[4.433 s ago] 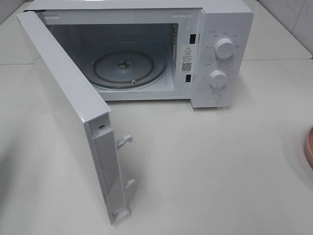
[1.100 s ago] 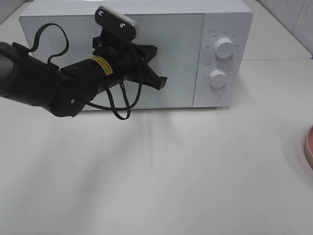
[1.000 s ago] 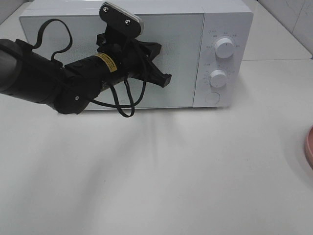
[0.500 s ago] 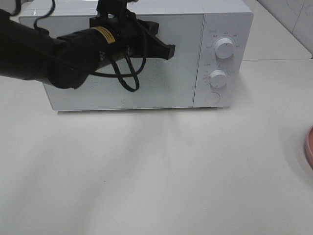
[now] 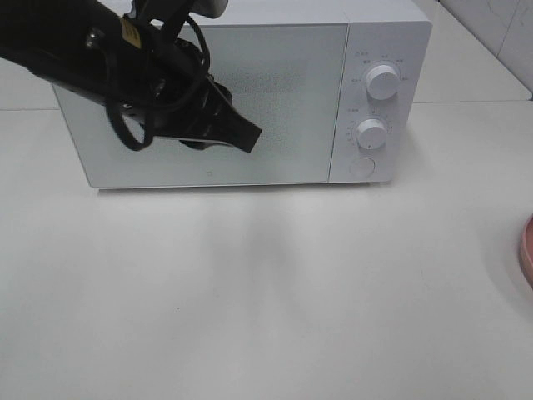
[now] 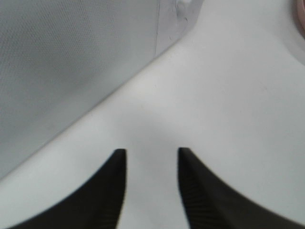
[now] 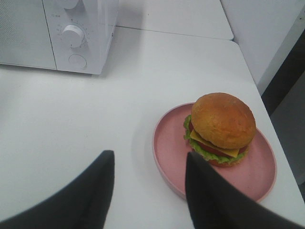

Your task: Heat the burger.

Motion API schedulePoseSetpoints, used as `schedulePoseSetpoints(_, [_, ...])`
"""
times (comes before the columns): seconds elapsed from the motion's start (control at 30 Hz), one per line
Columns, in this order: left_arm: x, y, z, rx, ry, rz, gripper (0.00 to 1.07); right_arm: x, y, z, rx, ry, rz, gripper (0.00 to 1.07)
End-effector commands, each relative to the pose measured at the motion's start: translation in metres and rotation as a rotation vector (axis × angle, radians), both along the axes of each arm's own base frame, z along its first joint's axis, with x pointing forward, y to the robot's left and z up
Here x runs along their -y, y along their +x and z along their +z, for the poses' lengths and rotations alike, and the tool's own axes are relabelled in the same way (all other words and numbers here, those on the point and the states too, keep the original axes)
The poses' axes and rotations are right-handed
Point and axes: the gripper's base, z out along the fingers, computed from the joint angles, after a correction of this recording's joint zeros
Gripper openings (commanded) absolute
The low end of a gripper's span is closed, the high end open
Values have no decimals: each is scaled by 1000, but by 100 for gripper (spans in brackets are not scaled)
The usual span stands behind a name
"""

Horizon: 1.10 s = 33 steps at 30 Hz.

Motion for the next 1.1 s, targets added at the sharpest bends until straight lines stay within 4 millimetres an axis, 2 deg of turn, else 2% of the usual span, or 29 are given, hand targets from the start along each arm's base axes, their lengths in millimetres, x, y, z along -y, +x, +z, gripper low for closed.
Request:
schedulePoseSetpoints(0.03, [-5,-10,9,-54,19,-3,71,0,-4,0,33,-14,1,49])
schedulePoseSetpoints(0.07, [-8,-13,11,-72,46,-8,101,0,-4,0,33,-14,1,49])
schedulePoseSetpoints(0.33, [-14,-17,9,-156,58,47,102,0,-4,0,33,-14,1,49])
schedulePoseSetpoints(0.4, [-27,-17,9,-214,104,60,102,0,-4,0,33,-14,1,49])
schedulePoseSetpoints(0.5, [-33,-17,10,-233,116,73,102,0,-4,0,33,-14,1,49])
schedulePoseSetpoints(0.57, [-62,-14,7,-302,169,139,102,0,-4,0,33,-14,1,49])
schedulePoseSetpoints(0.6, [-62,-14,7,-302,169,139,102,0,-4,0,33,-14,1,49])
schedulePoseSetpoints(0.63, [-72,-14,6,-311,184,158,102,0,-4,0,33,-14,1,49])
schedulePoseSetpoints(0.67, [-91,-14,6,-323,198,192,102,0,-4,0,33,-14,1,49])
schedulePoseSetpoints(0.73, [-98,-15,6,-328,199,211,102,0,-4,0,33,-14,1,49])
schedulePoseSetpoints(0.77, [-118,-20,7,-326,197,251,101,0,-4,0,33,-14,1,49])
schedulePoseSetpoints(0.8, [-118,-20,7,-326,197,251,101,0,-4,0,33,-14,1,49])
schedulePoseSetpoints(0.83, [-126,-24,6,-329,196,269,101,0,-4,0,33,-14,1,49])
schedulePoseSetpoints(0.87, [-145,-32,9,-317,183,320,101,0,-4,0,33,-14,1,49])
schedulePoseSetpoints(0.9, [-145,-32,9,-317,183,320,101,0,-4,0,33,-14,1,49])
schedulePoseSetpoints(0.97, [-172,-49,10,-304,174,389,101,0,-4,0,33,-14,1,49])
schedulePoseSetpoints(1.0, [-172,-49,10,-304,174,389,101,0,-4,0,33,-14,1,49])
schedulePoseSetpoints(1.07, [-197,-68,9,-297,186,447,100,0,-4,0,33,-14,1,49])
schedulePoseSetpoints(1.1, [-197,-68,9,-297,186,447,100,0,-4,0,33,-14,1,49])
